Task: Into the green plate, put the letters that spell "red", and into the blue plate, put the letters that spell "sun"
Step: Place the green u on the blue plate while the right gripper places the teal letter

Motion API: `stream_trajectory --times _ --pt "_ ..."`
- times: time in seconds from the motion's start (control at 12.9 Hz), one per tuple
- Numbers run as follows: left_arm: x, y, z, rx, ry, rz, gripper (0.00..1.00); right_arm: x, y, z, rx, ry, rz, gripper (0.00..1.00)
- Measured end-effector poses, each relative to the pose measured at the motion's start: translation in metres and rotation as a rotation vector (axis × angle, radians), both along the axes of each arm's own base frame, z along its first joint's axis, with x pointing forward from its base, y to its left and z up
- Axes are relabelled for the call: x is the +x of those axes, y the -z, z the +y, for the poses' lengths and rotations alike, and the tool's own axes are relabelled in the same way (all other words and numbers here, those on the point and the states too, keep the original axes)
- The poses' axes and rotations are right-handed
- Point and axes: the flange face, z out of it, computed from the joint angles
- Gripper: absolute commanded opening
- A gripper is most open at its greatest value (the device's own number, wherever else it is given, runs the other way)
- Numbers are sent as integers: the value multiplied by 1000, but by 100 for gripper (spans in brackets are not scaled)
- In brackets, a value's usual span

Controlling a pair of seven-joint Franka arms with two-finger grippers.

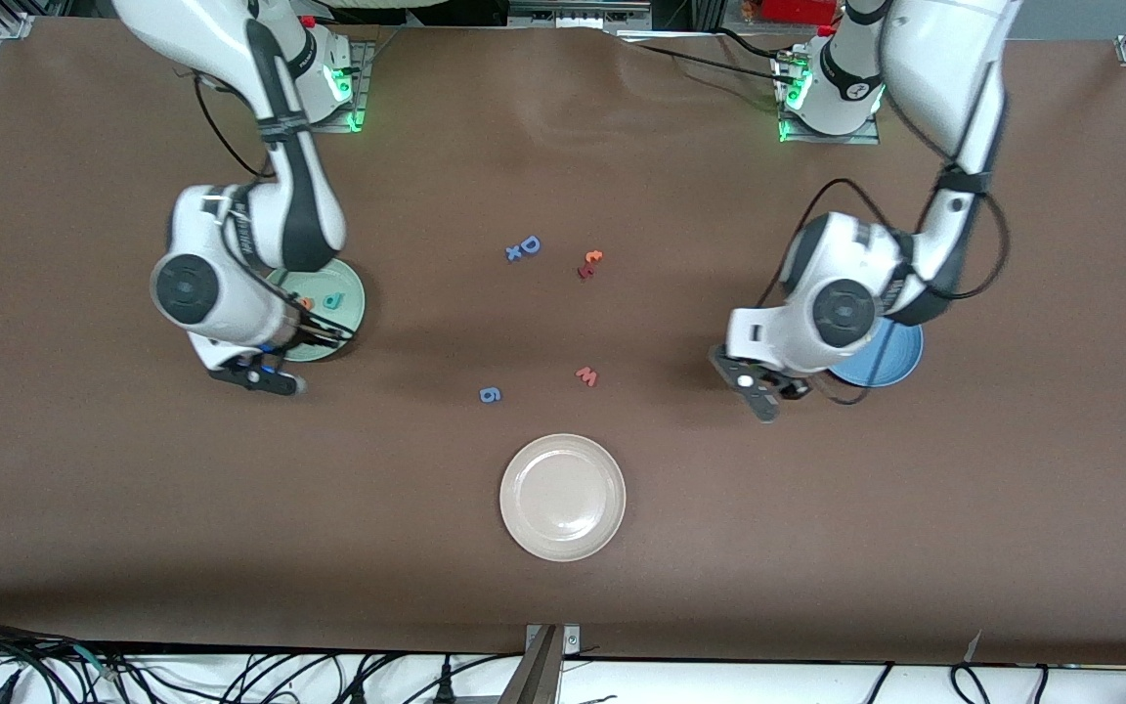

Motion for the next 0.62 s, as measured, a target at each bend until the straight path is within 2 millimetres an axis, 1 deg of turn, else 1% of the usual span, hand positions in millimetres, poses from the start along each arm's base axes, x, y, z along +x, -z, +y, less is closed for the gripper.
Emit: stream_trajectory --times 0.08,0.15,0.31,0.39,0.46,0.62 --pt "-1 -2 31 10 -47 36 19 -14 6 -22 10 5 30 14" --pt "-4 2 59 19 -91 66 22 -26 16 -35 12 14 61 14" --pt "-12 17 106 35 -178 109 22 -45 42 -51 -6 34 117 15" --pt "-17 24 125 40 -214 129 22 -48 50 -58 -16 41 132 18" --pt "-22 30 141 46 -245 145 22 -49 57 -62 -26 43 141 18" --pt "-33 43 166 59 -315 179 22 -51 70 -65 -50 41 152 18"
